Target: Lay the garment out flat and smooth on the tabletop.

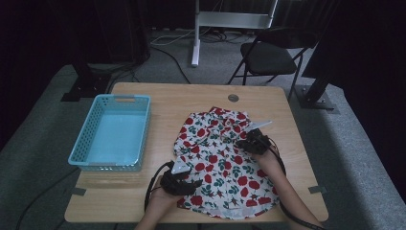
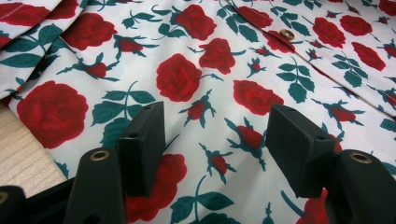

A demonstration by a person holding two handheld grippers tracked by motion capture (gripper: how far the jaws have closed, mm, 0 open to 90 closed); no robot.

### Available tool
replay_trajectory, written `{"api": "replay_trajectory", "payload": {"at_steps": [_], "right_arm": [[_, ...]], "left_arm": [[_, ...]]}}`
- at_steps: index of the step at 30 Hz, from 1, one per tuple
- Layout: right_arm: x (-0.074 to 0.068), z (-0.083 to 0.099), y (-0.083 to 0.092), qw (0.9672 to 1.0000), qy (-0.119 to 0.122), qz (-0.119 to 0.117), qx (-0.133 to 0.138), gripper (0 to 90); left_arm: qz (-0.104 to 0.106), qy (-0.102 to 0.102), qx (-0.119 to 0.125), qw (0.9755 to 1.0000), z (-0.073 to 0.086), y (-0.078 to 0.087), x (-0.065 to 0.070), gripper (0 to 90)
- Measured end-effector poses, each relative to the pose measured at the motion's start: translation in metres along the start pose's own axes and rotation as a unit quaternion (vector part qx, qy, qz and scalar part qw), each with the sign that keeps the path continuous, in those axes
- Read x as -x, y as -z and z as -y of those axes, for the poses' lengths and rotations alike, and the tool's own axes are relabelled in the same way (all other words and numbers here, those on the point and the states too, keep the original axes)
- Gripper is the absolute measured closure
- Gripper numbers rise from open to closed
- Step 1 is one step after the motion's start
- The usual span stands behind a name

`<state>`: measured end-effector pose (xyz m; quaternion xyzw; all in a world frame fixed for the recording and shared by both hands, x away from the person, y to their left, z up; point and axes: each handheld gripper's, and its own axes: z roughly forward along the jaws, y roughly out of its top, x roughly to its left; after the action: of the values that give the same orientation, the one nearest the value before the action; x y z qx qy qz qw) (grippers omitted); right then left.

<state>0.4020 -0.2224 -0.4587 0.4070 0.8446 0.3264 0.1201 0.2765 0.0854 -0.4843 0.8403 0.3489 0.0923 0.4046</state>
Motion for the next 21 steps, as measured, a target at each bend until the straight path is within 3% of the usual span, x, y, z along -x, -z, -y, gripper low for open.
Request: {"api": "replay_trajectory", "payload": {"at_steps": [5,9,15,21], "right_arm": [[0.016,-0.003,0.016,0.9993,-0.025,0.009,0.025,86.8],[0.037,-0.004,0.033,0.9966,-0.060,0.023,0.052,86.8],[0.071,-0.008,0.060,0.9903,-0.101,0.067,0.070,86.9],[0.098,-0.011,0.076,0.9837,-0.127,0.107,0.070,86.9]], "left_arm": [[0.002,0.001,0.002,1.0000,0.000,-0.001,0.000,37.7],[0.005,-0.010,-0.002,0.9999,0.000,-0.001,0.002,34.1],[0.006,-0.018,-0.005,0.9998,-0.001,-0.002,0.003,32.2],[0.007,-0.024,-0.007,0.9997,-0.001,-0.002,0.004,30.1]]}}
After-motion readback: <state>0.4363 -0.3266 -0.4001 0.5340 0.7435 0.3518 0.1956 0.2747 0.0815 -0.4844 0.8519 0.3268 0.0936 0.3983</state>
